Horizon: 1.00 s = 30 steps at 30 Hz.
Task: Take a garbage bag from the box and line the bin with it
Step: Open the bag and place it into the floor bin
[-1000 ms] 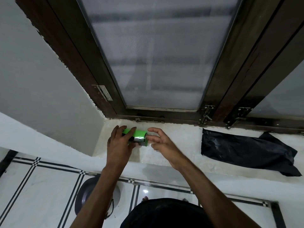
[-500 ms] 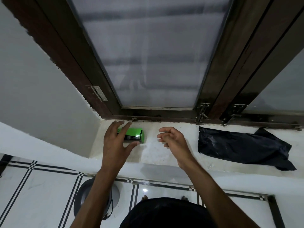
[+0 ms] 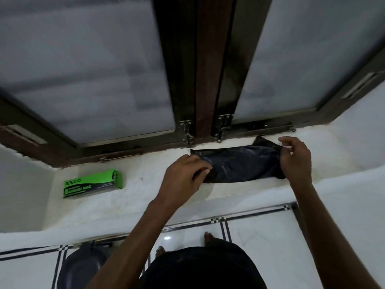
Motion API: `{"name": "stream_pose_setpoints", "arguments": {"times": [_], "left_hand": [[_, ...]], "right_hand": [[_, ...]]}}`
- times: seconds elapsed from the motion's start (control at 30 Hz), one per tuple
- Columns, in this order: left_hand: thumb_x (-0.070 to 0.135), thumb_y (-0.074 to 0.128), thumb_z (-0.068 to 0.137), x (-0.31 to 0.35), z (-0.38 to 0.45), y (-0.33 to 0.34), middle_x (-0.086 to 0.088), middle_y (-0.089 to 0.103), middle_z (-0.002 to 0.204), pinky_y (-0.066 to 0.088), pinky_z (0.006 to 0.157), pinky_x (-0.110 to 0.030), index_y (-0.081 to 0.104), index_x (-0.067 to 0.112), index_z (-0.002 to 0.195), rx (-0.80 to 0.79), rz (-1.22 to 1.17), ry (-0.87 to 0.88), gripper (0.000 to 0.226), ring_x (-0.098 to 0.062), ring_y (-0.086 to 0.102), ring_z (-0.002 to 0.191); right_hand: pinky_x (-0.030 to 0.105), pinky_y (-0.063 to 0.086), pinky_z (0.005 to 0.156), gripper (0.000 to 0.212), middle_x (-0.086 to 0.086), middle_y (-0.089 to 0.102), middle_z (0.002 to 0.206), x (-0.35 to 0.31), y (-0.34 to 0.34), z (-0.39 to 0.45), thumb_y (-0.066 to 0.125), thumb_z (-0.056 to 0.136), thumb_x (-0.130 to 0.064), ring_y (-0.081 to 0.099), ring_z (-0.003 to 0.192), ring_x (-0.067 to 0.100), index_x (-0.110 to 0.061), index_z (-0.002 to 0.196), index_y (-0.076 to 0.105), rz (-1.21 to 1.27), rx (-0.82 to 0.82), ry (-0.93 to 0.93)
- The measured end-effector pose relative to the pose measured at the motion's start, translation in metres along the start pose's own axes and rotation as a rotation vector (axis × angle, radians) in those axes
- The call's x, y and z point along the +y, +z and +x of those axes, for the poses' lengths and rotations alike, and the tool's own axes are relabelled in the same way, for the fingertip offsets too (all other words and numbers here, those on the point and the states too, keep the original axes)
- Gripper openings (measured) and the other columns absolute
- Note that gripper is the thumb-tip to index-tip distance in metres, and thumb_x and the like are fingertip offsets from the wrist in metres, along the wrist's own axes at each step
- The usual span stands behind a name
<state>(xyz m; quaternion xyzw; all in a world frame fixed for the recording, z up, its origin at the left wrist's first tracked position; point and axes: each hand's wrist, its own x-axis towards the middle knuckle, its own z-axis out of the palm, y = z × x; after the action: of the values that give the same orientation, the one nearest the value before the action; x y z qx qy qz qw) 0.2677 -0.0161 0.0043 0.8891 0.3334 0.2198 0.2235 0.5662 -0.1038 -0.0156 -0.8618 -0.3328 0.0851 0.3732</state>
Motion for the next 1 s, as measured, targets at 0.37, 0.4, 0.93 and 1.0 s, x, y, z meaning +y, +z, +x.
{"name": "stream_pose_setpoints", "arguments": {"times": [0.37, 0.4, 0.93, 1.0], "left_hand": [[0.025, 0.062, 0.095, 0.047, 0.001, 0.033, 0.008, 0.072, 0.100, 0.058, 0.076, -0.032, 0.074, 0.022, 0.107, -0.097, -0.103, -0.080, 0.017, -0.006, 0.066, 0.089], [0.025, 0.061, 0.095, 0.049, -0.003, 0.033, 0.009, 0.072, 0.100, 0.058, 0.076, -0.033, 0.074, 0.023, 0.107, -0.107, -0.101, -0.087, 0.018, -0.006, 0.066, 0.089], [0.046, 0.066, 0.091, 0.077, -0.076, 0.001, 0.020, 0.049, 0.133, 0.046, 0.099, -0.022, 0.045, 0.038, 0.142, -0.116, -0.347, -0.116, 0.056, 0.001, 0.051, 0.120], [0.049, 0.064, 0.092, 0.077, -0.101, -0.007, 0.020, 0.050, 0.133, 0.048, 0.100, -0.028, 0.046, 0.038, 0.141, -0.090, -0.385, -0.113, 0.053, -0.002, 0.051, 0.122]], "right_hand": [[0.037, 0.051, 0.091, 0.010, 0.013, 0.061, 0.106, 0.036, 0.004, 0.035, 0.074, 0.083, -0.029, 0.058, 0.105, 0.034, -0.025, 0.089, 0.067, -0.250, -0.233, -0.044], [0.036, 0.053, 0.088, 0.009, 0.009, 0.065, 0.101, 0.041, 0.005, 0.037, 0.074, 0.081, -0.030, 0.062, 0.100, 0.032, -0.030, 0.081, 0.065, -0.248, -0.253, -0.054], [0.025, 0.056, 0.070, 0.018, 0.010, 0.071, 0.088, -0.044, -0.053, -0.151, 0.067, 0.089, -0.001, 0.069, 0.080, 0.016, -0.012, 0.102, 0.068, 0.901, -0.478, 0.165], [0.027, 0.057, 0.073, 0.015, 0.007, 0.071, 0.087, -0.058, -0.050, -0.184, 0.068, 0.088, -0.001, 0.068, 0.082, 0.016, -0.011, 0.099, 0.068, 0.881, -0.484, 0.136]]}}
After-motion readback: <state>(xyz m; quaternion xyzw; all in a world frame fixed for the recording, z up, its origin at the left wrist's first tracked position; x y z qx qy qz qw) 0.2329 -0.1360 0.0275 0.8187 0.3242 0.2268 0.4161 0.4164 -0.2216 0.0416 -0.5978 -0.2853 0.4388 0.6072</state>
